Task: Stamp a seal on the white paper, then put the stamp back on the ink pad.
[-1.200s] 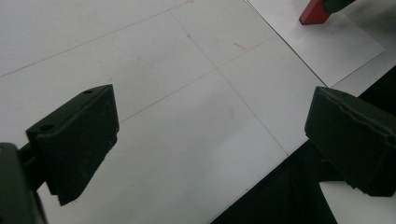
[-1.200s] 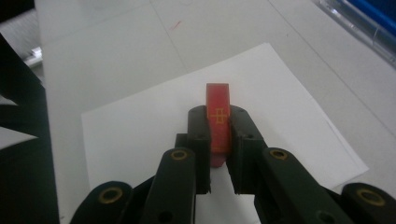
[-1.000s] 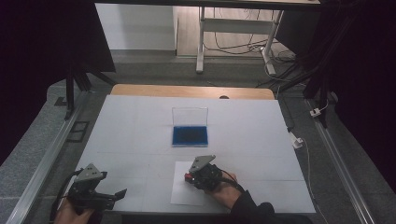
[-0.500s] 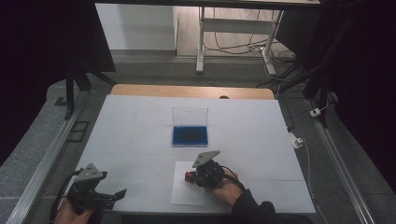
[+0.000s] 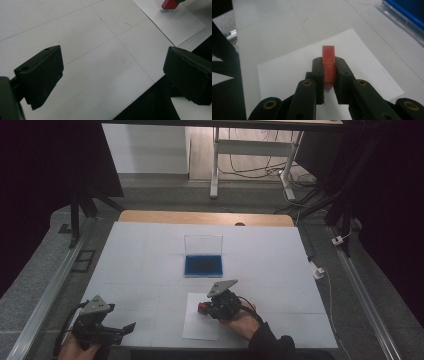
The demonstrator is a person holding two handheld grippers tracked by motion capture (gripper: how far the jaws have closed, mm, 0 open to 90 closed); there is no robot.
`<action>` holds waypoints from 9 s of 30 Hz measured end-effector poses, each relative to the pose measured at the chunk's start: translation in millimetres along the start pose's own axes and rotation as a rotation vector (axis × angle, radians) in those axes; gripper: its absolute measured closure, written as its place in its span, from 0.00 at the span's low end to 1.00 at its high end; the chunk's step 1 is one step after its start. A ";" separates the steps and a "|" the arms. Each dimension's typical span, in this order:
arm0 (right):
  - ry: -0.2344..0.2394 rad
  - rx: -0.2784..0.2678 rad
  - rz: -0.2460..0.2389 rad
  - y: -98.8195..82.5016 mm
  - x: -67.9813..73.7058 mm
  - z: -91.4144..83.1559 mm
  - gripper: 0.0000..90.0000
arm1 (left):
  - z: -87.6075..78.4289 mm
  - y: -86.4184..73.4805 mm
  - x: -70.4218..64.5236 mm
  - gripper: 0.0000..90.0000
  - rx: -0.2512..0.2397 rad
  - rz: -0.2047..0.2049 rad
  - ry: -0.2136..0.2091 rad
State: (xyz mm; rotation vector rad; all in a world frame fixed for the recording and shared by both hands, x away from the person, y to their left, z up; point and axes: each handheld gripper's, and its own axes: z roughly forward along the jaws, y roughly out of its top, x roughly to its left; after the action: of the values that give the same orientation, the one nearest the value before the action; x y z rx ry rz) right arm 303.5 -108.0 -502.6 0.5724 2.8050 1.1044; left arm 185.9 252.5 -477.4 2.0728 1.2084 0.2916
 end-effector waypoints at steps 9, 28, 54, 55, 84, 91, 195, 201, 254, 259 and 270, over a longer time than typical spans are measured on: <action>0.002 -0.061 0.029 4.8 -4.7 -15.9 0.89 | 0.1 0.1 -0.1 0.04 0.001 0.001 0.001; -0.005 -0.114 0.035 11.5 -8.0 -36.0 0.89 | 0.0 0.1 -0.6 0.04 0.002 0.004 0.001; -0.054 -0.163 0.059 15.6 -23.5 -49.4 0.89 | 0.3 0.3 -1.1 0.04 0.002 0.008 0.004; -0.052 -0.163 0.062 15.7 -24.3 -49.0 0.89 | 0.3 0.4 -1.1 0.04 0.003 0.009 0.004; -0.090 -0.176 0.072 32.5 -53.5 -38.2 0.89 | 0.3 0.2 -1.4 0.04 0.003 0.011 0.004; -0.113 -0.158 0.073 36.1 -62.0 -32.7 0.89 | 0.5 0.3 -1.2 0.04 0.003 0.009 0.002; -0.201 -0.086 0.123 67.3 -110.5 14.0 0.36 | 0.9 0.6 -1.0 0.04 0.007 0.017 -0.005; -0.182 -0.105 0.130 62.9 -103.7 3.4 0.25 | 0.9 0.8 -1.1 0.04 0.007 0.017 -0.004; -0.240 -0.203 0.223 -59.7 -38.6 -123.5 0.00 | 0.9 0.9 -1.2 0.04 0.007 0.017 -0.002; -0.293 -0.206 0.260 -78.7 -32.5 -138.4 0.00 | 1.1 1.1 -1.2 0.04 0.009 0.016 -0.002; -0.383 -0.180 0.387 -117.7 -20.3 -171.2 0.00 | 1.0 1.0 -0.7 0.04 0.008 0.012 -0.003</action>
State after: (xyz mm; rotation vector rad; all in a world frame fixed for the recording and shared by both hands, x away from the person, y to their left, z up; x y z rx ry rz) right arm 251.0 -304.6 -456.4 1.1966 2.2970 1.1397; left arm 186.7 251.2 -477.3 2.0877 1.1974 0.2897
